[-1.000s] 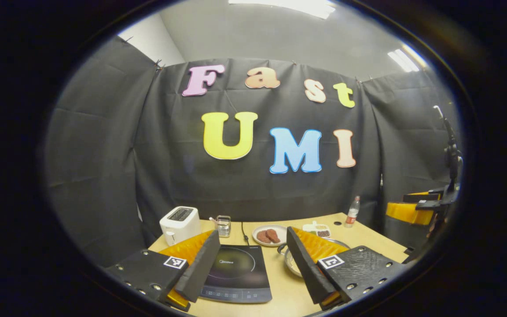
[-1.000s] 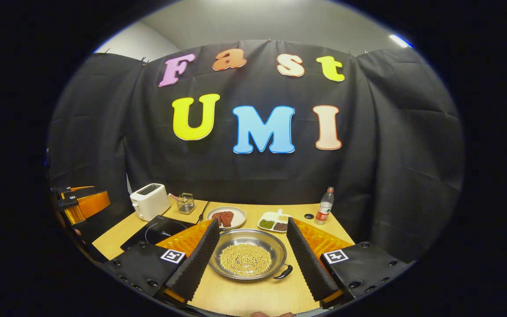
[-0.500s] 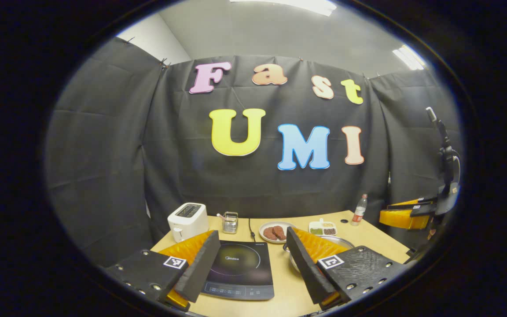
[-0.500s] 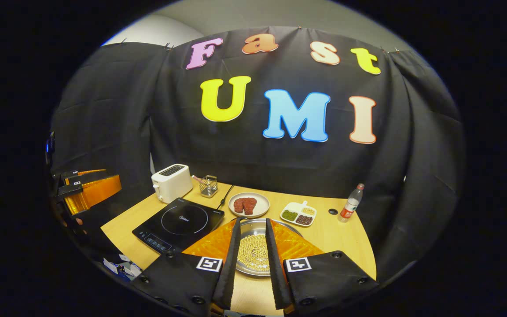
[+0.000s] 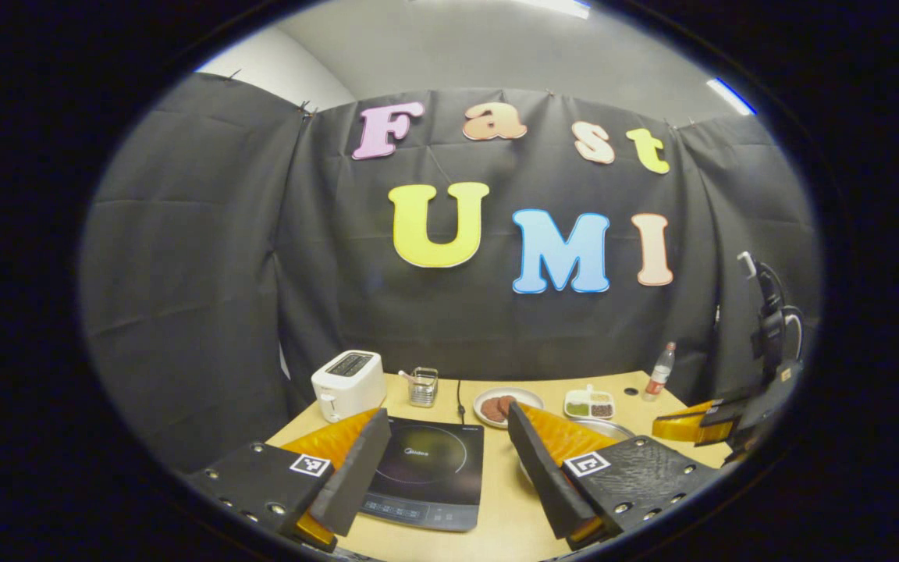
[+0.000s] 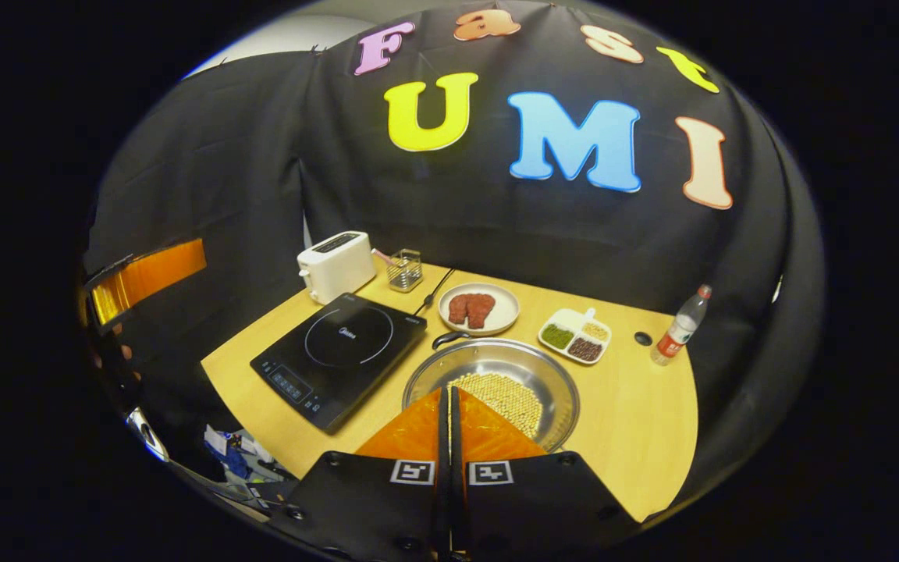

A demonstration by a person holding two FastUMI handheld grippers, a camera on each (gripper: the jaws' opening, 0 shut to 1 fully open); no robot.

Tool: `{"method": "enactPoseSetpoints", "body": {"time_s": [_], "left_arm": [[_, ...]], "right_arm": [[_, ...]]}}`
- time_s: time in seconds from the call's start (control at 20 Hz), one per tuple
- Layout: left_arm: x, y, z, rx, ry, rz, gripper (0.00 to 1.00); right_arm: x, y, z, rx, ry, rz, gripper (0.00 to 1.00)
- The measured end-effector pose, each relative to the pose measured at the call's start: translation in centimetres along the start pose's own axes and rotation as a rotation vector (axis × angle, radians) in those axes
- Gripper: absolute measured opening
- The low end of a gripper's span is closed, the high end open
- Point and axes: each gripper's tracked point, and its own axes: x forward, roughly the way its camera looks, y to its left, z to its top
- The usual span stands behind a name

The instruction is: First push the handle of the pot to place it horizontally, then grasp the pot with both hands and set it on the induction cooktop.

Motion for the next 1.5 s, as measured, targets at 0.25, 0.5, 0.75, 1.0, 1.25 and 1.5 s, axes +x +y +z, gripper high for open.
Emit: {"method": "enactPoseSetpoints", "body": {"time_s": [0.25,0.5,0.75,1.0,1.25,1.5], "left_arm": [[-0.4,-1.6,-2.0,0.013,0.06,0.033,0.91],[-0.5,-2.5,-3.9,0.011,0.113,0.061,0.92],[-0.7,-3.3,-5.6,0.01,0.156,0.086,0.93],[-1.0,-4.2,-7.0,0.013,0.195,0.112,0.92],[-0.7,-6.1,-8.4,0.02,0.227,0.127,0.93],[-0.1,-8.8,-9.5,0.0,0.255,0.137,0.92]], "right_arm": [[1.9,0.2,-5.6,0.044,0.172,0.096,0.02],[3.7,-0.3,-10.4,0.046,0.305,0.145,0.02],[5.2,-2.6,-14.3,0.049,0.414,0.136,0.02],[6.2,-6.0,-16.1,0.015,0.472,0.105,0.02],[7.2,-9.0,-17.1,0.015,0.504,0.09,0.02],[7.8,-9.9,-17.2,0.036,0.512,0.128,0.02]]}}
